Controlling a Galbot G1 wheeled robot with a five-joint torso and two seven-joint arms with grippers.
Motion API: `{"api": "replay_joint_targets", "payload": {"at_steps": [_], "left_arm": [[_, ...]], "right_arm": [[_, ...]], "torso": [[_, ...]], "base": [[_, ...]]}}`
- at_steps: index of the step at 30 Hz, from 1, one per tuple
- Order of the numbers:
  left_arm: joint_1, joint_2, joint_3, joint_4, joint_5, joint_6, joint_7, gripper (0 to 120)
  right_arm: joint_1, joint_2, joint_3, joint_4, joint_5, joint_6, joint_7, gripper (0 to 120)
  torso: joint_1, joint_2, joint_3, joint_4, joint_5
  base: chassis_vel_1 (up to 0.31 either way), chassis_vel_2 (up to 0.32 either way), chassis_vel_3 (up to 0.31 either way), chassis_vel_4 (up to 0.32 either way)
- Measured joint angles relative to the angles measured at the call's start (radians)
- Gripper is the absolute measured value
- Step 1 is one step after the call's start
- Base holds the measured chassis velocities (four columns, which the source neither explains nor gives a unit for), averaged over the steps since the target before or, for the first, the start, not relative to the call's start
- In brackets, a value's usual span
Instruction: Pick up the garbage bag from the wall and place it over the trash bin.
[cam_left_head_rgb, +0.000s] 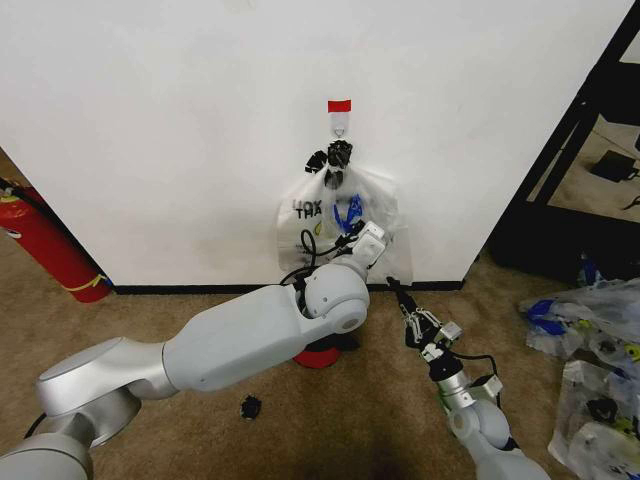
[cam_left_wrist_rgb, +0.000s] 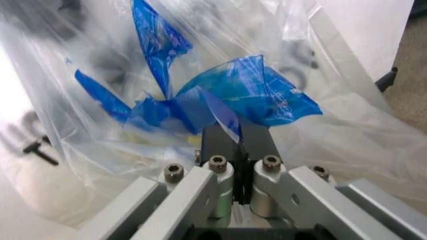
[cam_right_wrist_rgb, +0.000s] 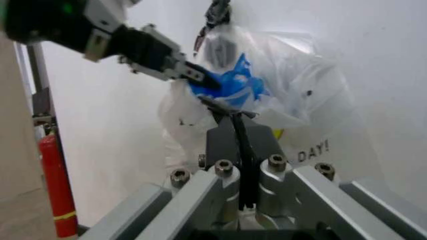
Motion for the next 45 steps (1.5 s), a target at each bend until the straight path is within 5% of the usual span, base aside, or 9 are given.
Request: {"api": "replay_joint_targets", "payload": {"at_steps": [5, 21, 25, 32, 37, 45], "left_arm": [[0.056, 0.021, -0.063, -0.054, -0.011, -0.01, 0.023, 0], [0.33, 0.058, -0.298, -0.124, 0.177, -0.31, 0.293, 0], [0.371, 0.056, -0.335, -0.132, 0.202, -0.318, 0.307, 0], [0.44, 0.051, -0.399, -0.128, 0.263, -0.389, 0.352, 0], [0.496, 0.042, -0.432, -0.124, 0.303, -0.412, 0.38, 0], [0.52, 0.034, -0.445, -0.143, 0.31, -0.404, 0.383, 0]], "right_arm": [[0.003, -0.004, 0.005, -0.016, 0.011, 0.001, 0.01, 0], [-0.038, -0.026, 0.007, -0.042, -0.014, 0.037, 0.013, 0], [-0.069, -0.056, 0.011, -0.003, -0.015, 0.036, -0.005, 10], [-0.115, -0.226, 0.05, 0.165, 0.203, -0.113, 0.001, 38], [0.081, -0.397, -0.073, 0.222, 0.289, -0.316, 0.162, 59], [0.423, -0.414, -0.326, 0.015, 0.145, -0.42, 0.099, 83]], "torso": [[0.0, 0.0, 0.0, 0.0, -0.0001], [0.0, 0.0, 0.0, 0.0, 0.0002], [0.0, 0.0, 0.0, 0.0001, 0.0002], [0.0, 0.0, 0.0, -0.0005, 0.0003], [0.0, 0.0, 0.0, 0.0004, -0.0001], [0.0, 0.0, 0.0, -0.0004, -0.0001]], "base": [[0.0, 0.0, 0.0, 0.0], [0.0, 0.0, 0.0, 0.0], [0.0, 0.0, 0.0, 0.0], [0.0, 0.0, 0.0, 0.0], [0.0, 0.0, 0.0, 0.0], [0.0, 0.0, 0.0, 0.0]]}}
